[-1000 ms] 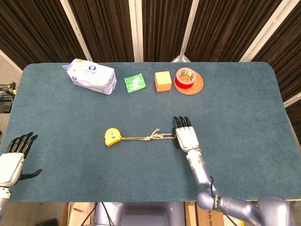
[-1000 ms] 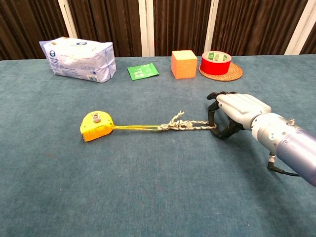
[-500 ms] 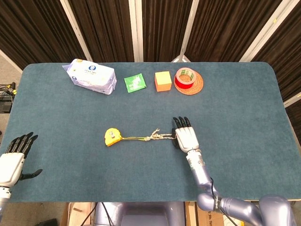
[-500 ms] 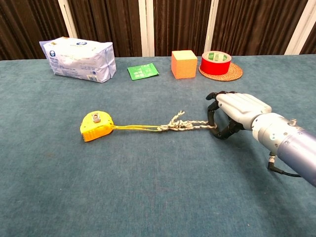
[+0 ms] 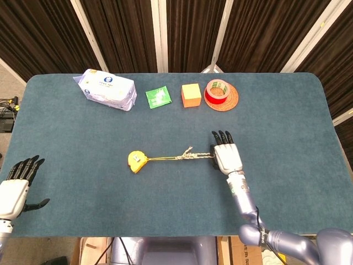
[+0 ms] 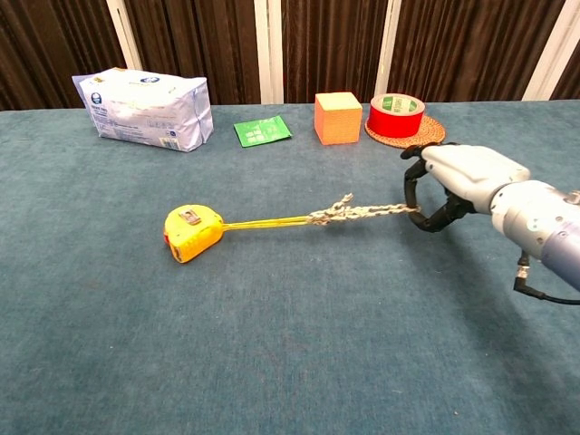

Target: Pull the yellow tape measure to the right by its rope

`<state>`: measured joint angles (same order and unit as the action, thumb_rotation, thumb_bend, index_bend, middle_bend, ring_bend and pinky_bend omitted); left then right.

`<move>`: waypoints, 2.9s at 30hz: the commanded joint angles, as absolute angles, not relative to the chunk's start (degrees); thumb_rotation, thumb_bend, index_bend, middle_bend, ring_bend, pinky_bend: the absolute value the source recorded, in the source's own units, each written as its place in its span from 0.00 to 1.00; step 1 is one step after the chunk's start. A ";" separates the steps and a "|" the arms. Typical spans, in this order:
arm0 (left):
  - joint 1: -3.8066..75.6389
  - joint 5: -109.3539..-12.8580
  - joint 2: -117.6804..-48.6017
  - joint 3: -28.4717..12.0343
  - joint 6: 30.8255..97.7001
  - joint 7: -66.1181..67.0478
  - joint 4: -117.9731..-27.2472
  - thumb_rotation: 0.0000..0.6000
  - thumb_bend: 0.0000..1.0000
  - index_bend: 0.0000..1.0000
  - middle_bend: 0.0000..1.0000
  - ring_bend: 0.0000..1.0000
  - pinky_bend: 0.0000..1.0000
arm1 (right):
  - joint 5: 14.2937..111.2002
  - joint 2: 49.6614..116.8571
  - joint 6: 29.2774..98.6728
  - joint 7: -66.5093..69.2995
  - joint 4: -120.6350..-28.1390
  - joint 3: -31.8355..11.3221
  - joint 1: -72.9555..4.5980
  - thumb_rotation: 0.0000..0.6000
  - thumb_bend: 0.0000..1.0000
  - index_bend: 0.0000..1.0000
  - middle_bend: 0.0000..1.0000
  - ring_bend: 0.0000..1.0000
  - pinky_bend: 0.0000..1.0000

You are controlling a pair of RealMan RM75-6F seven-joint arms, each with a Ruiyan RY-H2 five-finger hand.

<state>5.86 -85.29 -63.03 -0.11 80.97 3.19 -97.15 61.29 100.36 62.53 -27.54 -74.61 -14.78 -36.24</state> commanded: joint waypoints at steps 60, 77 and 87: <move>5.12 -87.46 -63.70 0.11 83.39 4.69 -97.02 1.00 0.00 0.00 0.00 0.00 0.00 | 45.49 79.09 59.67 -25.77 -54.14 -22.25 -31.08 1.00 0.45 0.62 0.12 0.00 0.00; 5.06 -87.39 -63.52 0.16 83.33 4.38 -97.09 1.00 0.00 0.00 0.00 0.00 0.00 | 45.77 78.56 60.05 -26.35 -62.98 -19.88 -29.38 1.00 0.45 0.00 0.00 0.00 0.00; 4.97 -87.74 -63.26 0.28 83.53 3.91 -96.89 1.00 0.00 0.00 0.00 0.00 0.00 | 57.59 72.39 68.37 -19.03 -82.10 -15.79 -23.62 1.00 0.45 0.00 0.00 0.00 0.00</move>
<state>4.97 -87.75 -63.27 0.28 83.53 3.91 -96.89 52.20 75.29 64.66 -22.33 -75.61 -17.99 -26.44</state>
